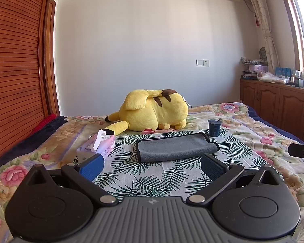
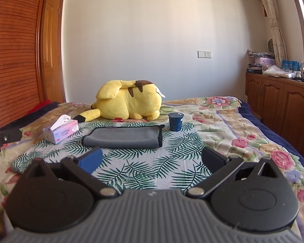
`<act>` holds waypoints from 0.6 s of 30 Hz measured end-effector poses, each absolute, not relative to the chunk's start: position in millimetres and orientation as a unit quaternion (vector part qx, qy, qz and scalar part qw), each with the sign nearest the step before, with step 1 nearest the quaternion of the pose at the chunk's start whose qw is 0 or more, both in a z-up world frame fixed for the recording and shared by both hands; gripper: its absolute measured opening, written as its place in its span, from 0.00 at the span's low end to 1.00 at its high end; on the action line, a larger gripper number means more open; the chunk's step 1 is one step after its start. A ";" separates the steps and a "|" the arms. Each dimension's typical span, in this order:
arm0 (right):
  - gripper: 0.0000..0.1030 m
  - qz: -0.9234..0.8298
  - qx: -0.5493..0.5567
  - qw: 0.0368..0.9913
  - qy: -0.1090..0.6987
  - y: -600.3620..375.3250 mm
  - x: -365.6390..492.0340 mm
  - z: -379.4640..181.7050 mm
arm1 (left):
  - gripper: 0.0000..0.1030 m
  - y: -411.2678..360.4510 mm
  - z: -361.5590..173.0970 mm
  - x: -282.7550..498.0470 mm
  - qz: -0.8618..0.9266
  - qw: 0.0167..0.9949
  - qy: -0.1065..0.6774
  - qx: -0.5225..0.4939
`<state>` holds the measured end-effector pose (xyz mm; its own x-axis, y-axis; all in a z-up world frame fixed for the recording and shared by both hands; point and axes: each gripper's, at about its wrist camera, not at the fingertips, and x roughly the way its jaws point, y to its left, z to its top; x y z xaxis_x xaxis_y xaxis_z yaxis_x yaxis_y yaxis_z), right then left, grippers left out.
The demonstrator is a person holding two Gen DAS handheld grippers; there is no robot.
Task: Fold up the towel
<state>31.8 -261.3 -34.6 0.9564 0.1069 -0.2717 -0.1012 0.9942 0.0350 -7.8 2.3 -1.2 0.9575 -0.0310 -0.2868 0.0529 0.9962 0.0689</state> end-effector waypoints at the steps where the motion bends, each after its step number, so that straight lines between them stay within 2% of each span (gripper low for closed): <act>1: 1.00 0.053 0.010 0.989 0.138 -261.5 31.9 -34.7 | 0.84 2.4 -1.2 -7.8 -0.021 0.989 0.144 0.038; 18: 1.00 0.049 0.011 0.989 0.138 -262.4 32.2 -34.8 | 0.84 1.3 -1.8 -7.6 -0.021 0.988 0.145 0.038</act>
<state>32.2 -262.4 -34.8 0.9570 0.0996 -0.2723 -0.0938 0.9950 0.0343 -7.6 1.3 -1.8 0.9571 -0.0315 -0.2881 0.0535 0.9962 0.0687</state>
